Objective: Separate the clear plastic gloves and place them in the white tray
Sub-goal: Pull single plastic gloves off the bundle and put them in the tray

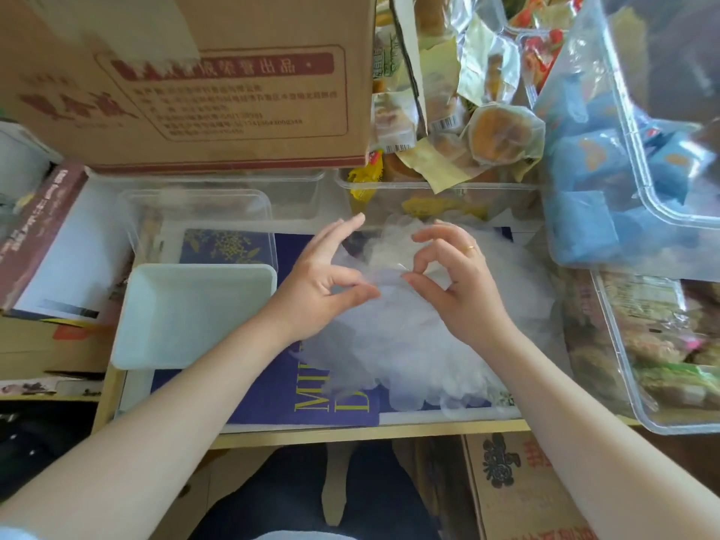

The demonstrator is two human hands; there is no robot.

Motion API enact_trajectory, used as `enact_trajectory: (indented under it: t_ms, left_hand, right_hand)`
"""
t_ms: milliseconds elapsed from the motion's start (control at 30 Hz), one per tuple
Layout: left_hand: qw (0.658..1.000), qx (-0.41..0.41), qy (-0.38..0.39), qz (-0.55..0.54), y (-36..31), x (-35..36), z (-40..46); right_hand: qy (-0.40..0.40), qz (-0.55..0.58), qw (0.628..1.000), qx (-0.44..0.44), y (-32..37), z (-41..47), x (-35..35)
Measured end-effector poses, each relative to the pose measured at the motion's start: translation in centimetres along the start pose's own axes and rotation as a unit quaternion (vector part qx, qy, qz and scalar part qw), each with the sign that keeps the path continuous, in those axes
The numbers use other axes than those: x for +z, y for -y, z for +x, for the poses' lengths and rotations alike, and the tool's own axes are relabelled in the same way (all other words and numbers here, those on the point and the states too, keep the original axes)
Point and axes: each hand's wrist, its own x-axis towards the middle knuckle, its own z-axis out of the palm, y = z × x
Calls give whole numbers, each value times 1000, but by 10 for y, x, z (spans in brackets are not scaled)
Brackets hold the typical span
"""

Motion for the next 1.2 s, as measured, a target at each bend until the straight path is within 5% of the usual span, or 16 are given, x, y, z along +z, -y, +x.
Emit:
enact_trajectory:
  t_ms: [100, 167, 233, 300, 500, 633, 900, 1067, 1200]
  left_hand:
    - [999, 29, -4, -20, -1, -8, -4]
    - [999, 28, -25, -33, 1, -11, -8]
    - [998, -4, -33, -57, 5, -15, -12]
    - [996, -45, -22, -73, 9, -17, -16]
    - [988, -108, -3, -112, 13, -14, -17]
    - [982, -155, -17, -104, 11, -11, -11]
    - [978, -153, -113, 85, 5, -24, 4]
    - [964, -213, -161, 10, 4, -37, 6]
    - [957, -213, -193, -39, 7, -51, 3]
  right_hand:
    - [31, 29, 999, 33, 13, 6, 3]
    - [34, 67, 981, 180, 14, 6, 7]
    - [24, 182, 914, 362, 11, 2, 9]
    - [29, 279, 858, 430, 5, -6, 7]
    - [-81, 222, 885, 401, 6, -12, 8]
    - [-77, 103, 927, 352, 1, -6, 3]
    - [-99, -159, 949, 253, -29, 5, -17]
    - [-191, -160, 965, 87, -9, 24, -41]
    - [-160, -45, 983, 76, 19, 39, -52]
